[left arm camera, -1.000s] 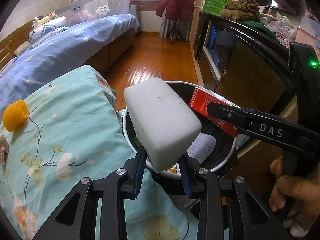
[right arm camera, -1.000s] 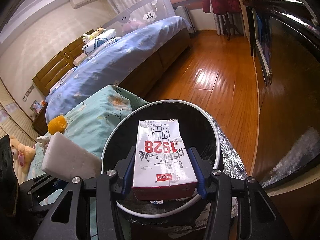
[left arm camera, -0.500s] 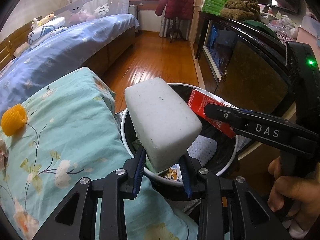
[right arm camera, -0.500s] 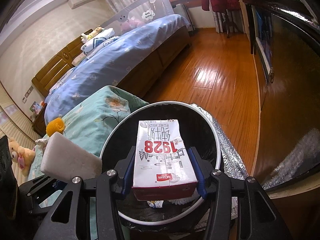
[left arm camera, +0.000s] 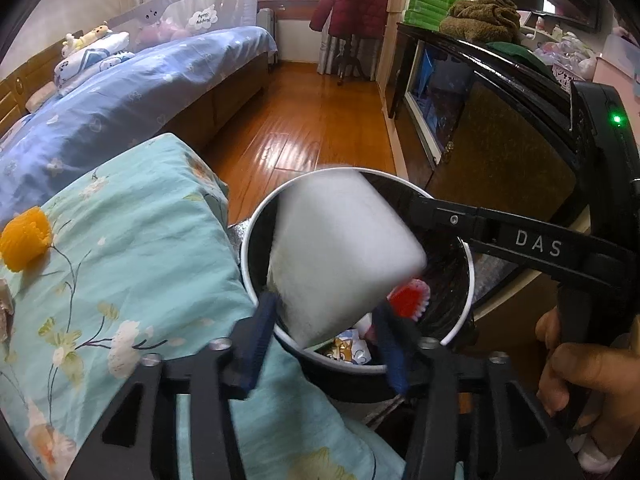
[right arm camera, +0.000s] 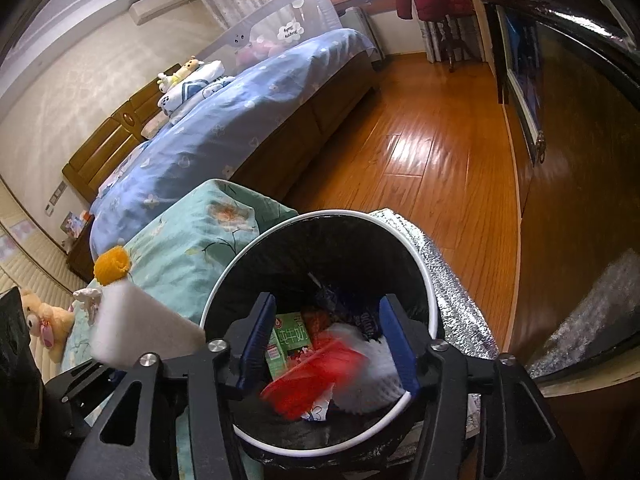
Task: Collect trash
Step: 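Open both tools over the bin to drop the sponge and box, then move both open tools back to the tissue and yellow foam net on the bed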
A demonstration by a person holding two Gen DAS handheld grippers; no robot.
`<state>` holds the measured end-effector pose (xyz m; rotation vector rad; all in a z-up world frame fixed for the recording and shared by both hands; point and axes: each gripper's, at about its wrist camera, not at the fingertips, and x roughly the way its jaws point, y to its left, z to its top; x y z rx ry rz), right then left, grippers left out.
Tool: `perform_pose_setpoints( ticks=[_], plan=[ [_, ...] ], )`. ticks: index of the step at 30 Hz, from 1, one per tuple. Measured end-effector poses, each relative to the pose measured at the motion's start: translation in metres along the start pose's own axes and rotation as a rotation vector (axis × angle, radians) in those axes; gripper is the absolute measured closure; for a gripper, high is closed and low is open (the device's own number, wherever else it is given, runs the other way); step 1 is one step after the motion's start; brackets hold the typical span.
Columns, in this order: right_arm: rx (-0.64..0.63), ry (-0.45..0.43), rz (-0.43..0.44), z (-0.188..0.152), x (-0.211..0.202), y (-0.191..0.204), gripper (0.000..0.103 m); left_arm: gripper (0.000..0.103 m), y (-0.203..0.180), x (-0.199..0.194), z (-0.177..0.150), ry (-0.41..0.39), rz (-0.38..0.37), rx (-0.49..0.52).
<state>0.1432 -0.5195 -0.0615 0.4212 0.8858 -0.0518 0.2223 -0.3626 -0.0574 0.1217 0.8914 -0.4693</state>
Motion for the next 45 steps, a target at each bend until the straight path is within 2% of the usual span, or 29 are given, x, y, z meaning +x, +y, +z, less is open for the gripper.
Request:
perform_pose_setpoints(
  ticks=[2, 7, 13, 21, 28, 35, 45],
  plan=[
    [0.003, -0.004, -0.001, 0.000, -0.002, 0.000, 0.041, 0.047, 0.001, -0.004, -0.003, -0.005, 0.002, 0.000],
    [0.007, -0.015, 0.006, -0.005, -0.009, 0.004, 0.029, 0.043, 0.009, -0.015, -0.016, -0.010, 0.011, -0.019],
    [0.003, -0.010, 0.024, -0.014, -0.011, 0.017, 0.021, 0.043, 0.024, -0.029, -0.030, -0.016, 0.032, -0.067],
    [-0.026, -0.008, 0.058, -0.029, -0.014, 0.048, 0.018, 0.040, 0.044, -0.052, -0.047, -0.043, 0.069, -0.113],
    [-0.103, -0.021, 0.082, -0.042, -0.013, 0.090, 0.012, 0.039, 0.074, -0.072, -0.073, -0.053, 0.105, -0.184],
    [-0.167, -0.007, 0.107, -0.053, -0.003, 0.128, 0.010, 0.039, 0.108, -0.094, -0.092, -0.070, 0.160, -0.256],
    [-0.210, 0.021, 0.152, -0.064, 0.014, 0.163, 0.009, 0.039, 0.144, -0.111, -0.112, -0.078, 0.214, -0.329]
  ],
)
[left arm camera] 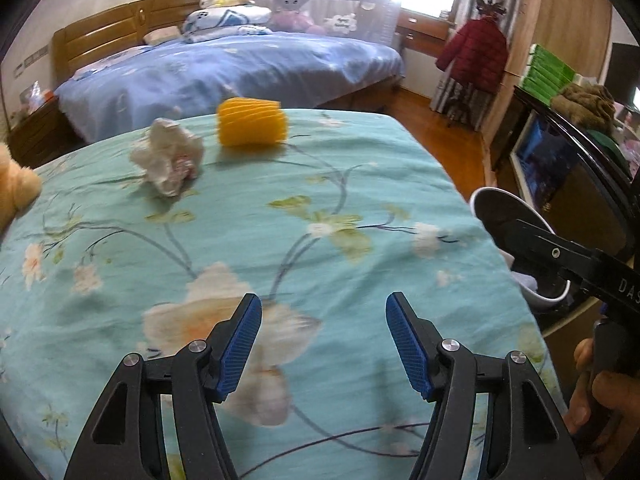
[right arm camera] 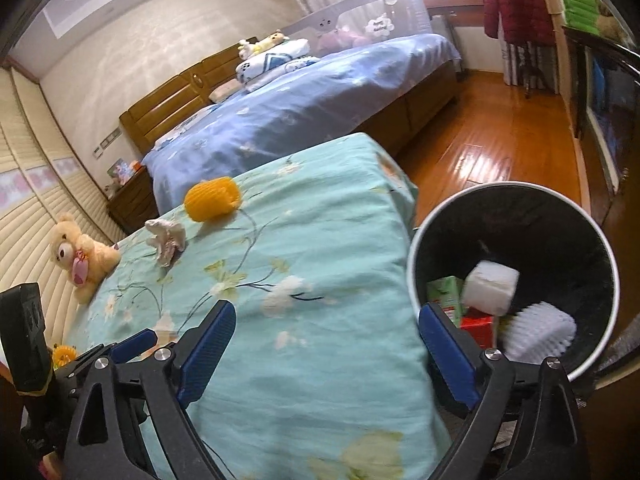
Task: Collect trash
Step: 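Move both open tools back to the tissue and yellow foam net on the bed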
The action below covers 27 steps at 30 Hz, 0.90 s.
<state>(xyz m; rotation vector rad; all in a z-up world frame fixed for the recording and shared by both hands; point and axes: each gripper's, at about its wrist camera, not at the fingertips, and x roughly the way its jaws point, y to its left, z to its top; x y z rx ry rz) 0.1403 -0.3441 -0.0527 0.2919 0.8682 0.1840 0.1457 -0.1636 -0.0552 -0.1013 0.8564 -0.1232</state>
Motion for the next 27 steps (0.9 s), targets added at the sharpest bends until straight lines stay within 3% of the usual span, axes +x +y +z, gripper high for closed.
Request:
perform_pose_setpoints(
  ticks=[27],
  plan=[
    [-0.087, 0.081, 0.140, 0.022, 0.077, 0.061, 0.009, 0.038, 0.094, 0.024, 0.030, -0.002, 0.105, -0.176]
  ],
)
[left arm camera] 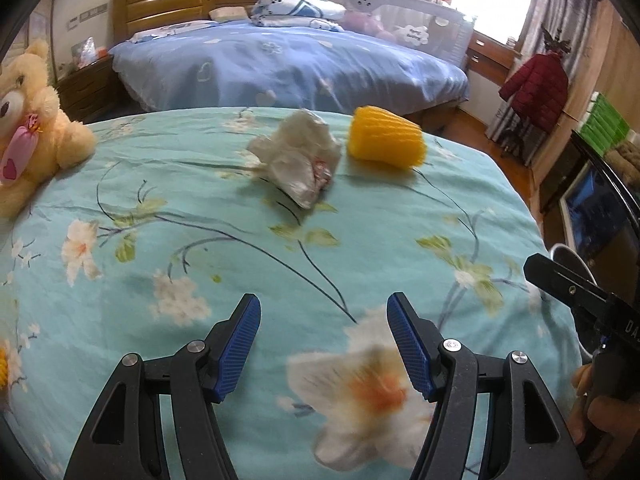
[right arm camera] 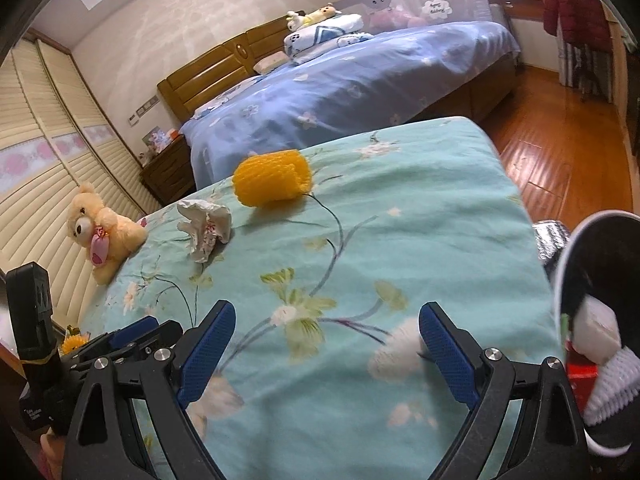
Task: Collect trash
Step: 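Move both open tools back to the tissue and yellow foam net on the bed, then grasp the crumpled tissue with the left tool while the right tool grasps the yellow foam net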
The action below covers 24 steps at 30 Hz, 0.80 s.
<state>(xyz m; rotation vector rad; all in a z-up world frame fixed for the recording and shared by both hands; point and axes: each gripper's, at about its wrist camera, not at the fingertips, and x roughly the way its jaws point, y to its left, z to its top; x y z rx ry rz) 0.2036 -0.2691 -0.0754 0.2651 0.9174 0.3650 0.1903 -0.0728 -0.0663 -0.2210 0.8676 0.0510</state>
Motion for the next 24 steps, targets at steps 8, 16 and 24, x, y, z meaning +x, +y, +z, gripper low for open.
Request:
perform_pose_setpoints(
  ticks=[8, 16, 24],
  plan=[
    [-0.019, 0.008, 0.026, 0.020, 0.029, 0.009, 0.009, 0.038, 0.016, 0.023, 0.025, -0.003, 0.009, -0.030],
    [-0.037, 0.020, 0.039, 0.043, 0.060, 0.014, 0.010, 0.038, 0.022, 0.049, 0.049, 0.000, 0.004, -0.063],
    [-0.061, 0.011, 0.056, 0.069, 0.087, 0.021, 0.010, 0.038, 0.022, 0.075, 0.068, 0.005, 0.012, -0.057]
  ],
)
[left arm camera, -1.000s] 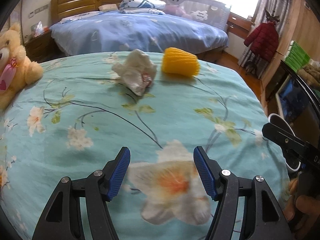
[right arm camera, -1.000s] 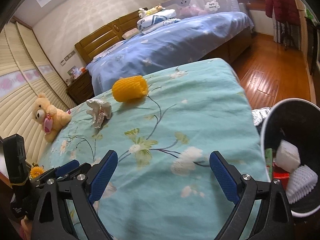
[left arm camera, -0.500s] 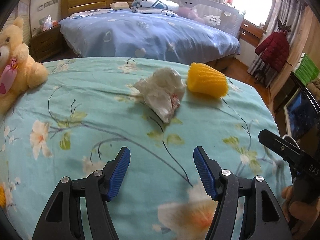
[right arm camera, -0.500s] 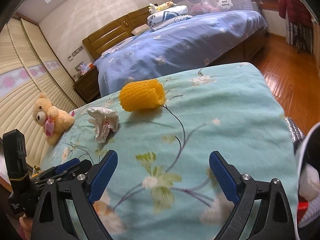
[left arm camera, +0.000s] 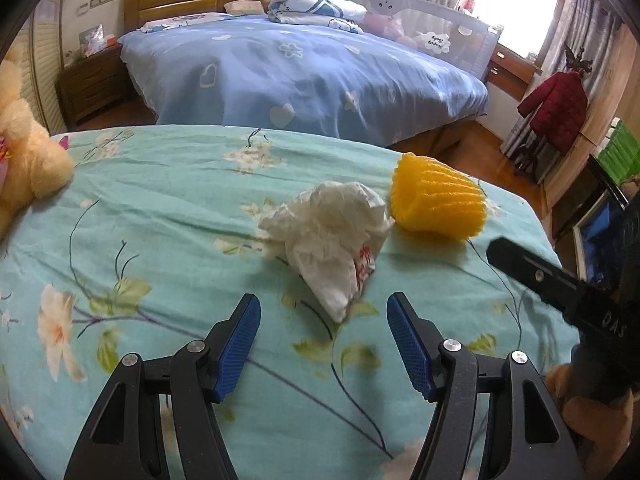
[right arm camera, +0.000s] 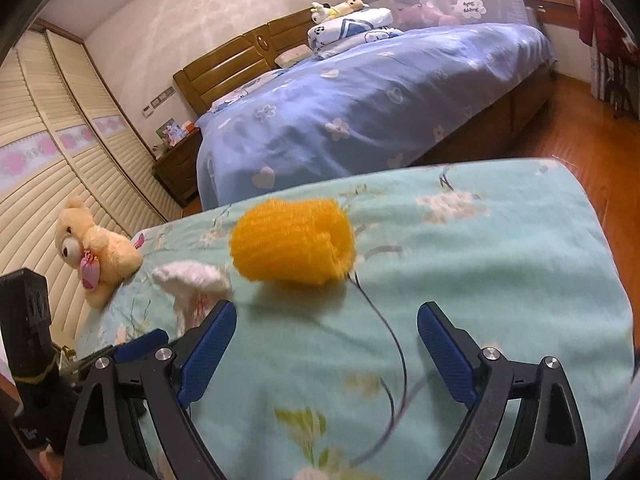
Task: Collect trash
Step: 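Grasp the crumpled tissue with the left tool while the right tool grasps the yellow foam net, then carry the tissue and yellow foam net over the bin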
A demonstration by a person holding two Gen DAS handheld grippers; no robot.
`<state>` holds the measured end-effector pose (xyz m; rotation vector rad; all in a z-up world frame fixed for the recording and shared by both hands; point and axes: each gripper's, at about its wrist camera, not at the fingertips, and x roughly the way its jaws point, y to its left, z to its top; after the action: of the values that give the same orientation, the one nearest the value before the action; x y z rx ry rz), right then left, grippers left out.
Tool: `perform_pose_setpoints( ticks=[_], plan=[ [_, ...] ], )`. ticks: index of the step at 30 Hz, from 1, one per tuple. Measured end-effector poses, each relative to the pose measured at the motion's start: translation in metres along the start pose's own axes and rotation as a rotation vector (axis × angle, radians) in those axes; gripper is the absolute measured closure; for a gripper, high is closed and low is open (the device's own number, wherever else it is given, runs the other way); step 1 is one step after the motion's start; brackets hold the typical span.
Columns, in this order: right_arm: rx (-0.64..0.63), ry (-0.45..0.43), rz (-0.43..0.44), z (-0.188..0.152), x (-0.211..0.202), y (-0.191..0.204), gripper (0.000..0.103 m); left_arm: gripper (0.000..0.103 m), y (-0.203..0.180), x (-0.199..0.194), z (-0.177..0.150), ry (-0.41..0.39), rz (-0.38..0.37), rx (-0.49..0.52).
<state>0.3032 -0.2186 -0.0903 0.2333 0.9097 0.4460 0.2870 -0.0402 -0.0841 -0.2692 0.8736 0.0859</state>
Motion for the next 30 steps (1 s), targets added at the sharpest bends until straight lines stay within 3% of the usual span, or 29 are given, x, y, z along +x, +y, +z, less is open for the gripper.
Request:
perform_pose_setpoints(
  ticks=[5, 8, 10, 12, 14, 15, 19, 30],
  plan=[
    [-0.015, 0.004, 0.017, 0.009, 0.015, 0.002, 0.014, 0.038, 0.001, 0.008, 0.006, -0.001, 0.001, -0.001],
    [-0.011, 0.018, 0.029, 0.013, 0.024, 0.003, 0.025, 0.039, 0.002, 0.012, 0.006, -0.004, 0.005, 0.007],
    [-0.017, 0.026, 0.036, 0.014, 0.028, 0.005, 0.044, 0.041, 0.001, 0.014, 0.006, -0.003, 0.011, 0.019],
    [-0.028, 0.039, 0.042, 0.014, 0.031, 0.007, 0.061, 0.049, -0.002, 0.016, 0.006, -0.007, 0.012, 0.035],
    [-0.040, 0.042, 0.036, 0.012, 0.031, 0.009, 0.072, 0.073, -0.003, 0.019, 0.005, 0.001, -0.003, 0.042],
    [-0.040, 0.046, 0.039, 0.011, 0.030, 0.009, 0.085, 0.078, -0.004, 0.020, 0.005, 0.006, -0.015, 0.044],
    [-0.034, 0.049, 0.047, 0.005, 0.022, 0.008, 0.089, 0.086, -0.006, 0.018, 0.004, -0.005, -0.028, 0.054],
    [0.016, -0.001, 0.053, -0.027, -0.034, -0.001, 0.090, 0.088, -0.015, -0.011, -0.025, -0.004, -0.079, 0.062]
  ],
)
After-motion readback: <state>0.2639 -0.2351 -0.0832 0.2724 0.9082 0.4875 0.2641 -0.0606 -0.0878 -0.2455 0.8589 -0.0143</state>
